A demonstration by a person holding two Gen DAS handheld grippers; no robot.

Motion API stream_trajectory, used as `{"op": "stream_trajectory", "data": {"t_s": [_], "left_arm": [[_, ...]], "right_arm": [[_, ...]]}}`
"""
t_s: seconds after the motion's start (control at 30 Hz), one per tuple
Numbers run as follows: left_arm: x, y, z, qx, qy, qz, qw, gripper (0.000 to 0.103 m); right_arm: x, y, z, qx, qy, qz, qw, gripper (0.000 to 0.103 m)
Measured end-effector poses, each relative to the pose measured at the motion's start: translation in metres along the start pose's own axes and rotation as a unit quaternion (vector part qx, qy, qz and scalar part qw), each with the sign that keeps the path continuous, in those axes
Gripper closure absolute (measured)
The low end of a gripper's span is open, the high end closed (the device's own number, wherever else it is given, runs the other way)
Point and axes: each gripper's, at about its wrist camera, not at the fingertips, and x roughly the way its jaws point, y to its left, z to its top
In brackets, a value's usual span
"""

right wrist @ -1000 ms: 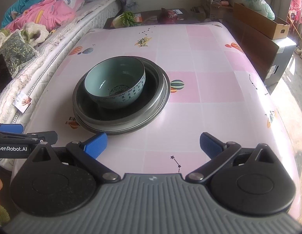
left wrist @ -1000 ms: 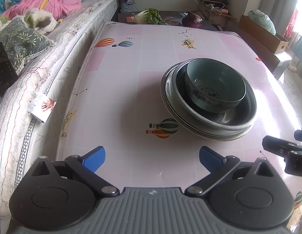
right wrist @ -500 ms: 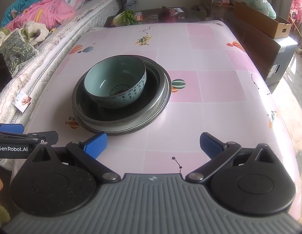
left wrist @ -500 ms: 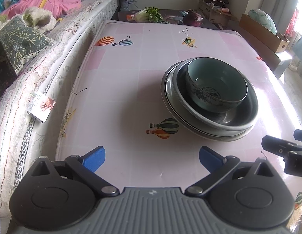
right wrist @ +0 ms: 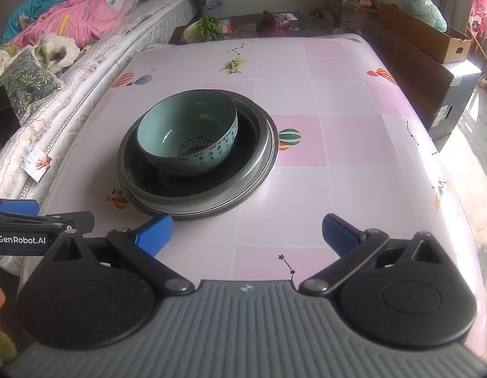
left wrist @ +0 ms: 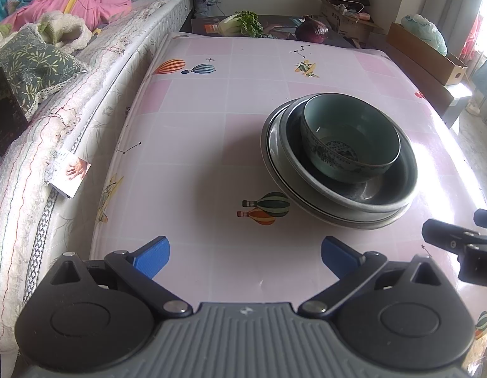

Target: Organize plates and bowls

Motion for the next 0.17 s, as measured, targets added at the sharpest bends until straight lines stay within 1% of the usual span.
{"op": "stream_trajectory", "data": {"t_s": [0.17], "left_arm": [[0.0001,0.0,0.0,0.0,0.001,0.0,1.0,0.0]], "right_arm": [[0.0,0.0001,0.0,0.0,0.0,0.0,1.0,0.001]]}}
